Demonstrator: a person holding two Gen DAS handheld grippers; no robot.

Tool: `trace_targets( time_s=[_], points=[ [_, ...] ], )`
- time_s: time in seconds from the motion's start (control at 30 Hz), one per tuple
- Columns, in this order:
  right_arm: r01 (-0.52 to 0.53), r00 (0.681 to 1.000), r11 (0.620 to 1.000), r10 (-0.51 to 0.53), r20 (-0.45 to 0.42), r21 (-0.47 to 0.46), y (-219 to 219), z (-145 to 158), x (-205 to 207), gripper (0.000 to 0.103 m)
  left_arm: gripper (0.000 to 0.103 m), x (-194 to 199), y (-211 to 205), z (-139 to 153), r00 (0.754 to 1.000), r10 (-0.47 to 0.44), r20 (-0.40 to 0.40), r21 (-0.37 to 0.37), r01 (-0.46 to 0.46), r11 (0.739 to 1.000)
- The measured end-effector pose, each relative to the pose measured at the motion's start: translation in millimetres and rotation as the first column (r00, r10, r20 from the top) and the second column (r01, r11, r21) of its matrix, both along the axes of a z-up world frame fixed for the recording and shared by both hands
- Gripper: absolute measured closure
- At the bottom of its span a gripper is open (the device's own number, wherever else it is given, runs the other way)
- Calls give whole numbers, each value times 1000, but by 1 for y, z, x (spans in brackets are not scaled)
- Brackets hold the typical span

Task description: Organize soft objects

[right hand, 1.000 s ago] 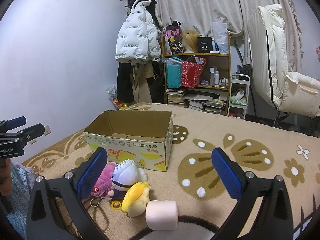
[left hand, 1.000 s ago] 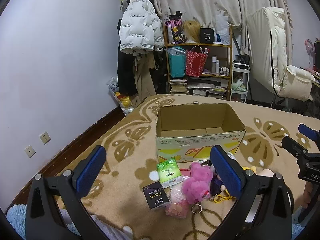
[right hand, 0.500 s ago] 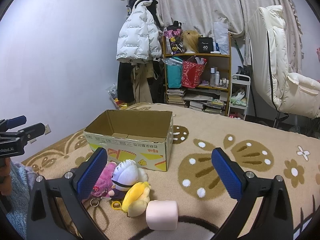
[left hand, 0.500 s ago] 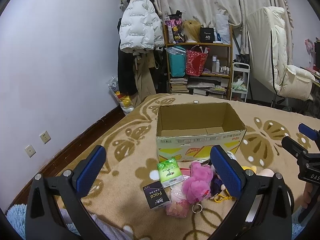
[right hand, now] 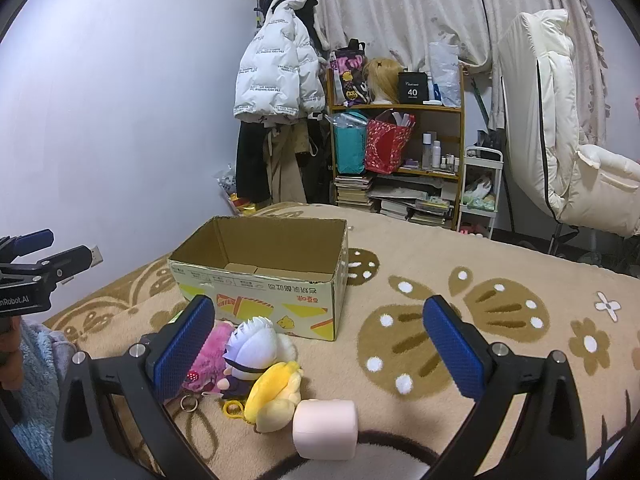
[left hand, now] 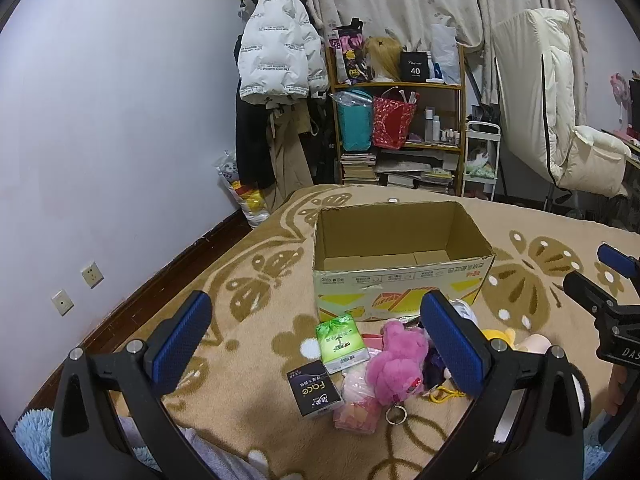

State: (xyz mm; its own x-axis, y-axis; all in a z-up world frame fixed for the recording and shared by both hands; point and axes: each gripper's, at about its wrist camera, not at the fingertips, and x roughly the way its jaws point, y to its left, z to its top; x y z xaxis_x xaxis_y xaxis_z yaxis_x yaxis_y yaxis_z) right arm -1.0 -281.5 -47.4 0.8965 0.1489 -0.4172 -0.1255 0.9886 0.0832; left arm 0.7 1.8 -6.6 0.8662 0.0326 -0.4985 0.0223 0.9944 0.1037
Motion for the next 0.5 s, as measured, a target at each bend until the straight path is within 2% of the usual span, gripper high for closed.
trace_targets(
  time_s=[0.5],
  points=[
    [-2, 1000, 1000, 2, -1, 0, 0, 0, -1, 0, 0, -2, -5, 3, 1000, -12, 3, 6, 12, 1000]
  ],
)
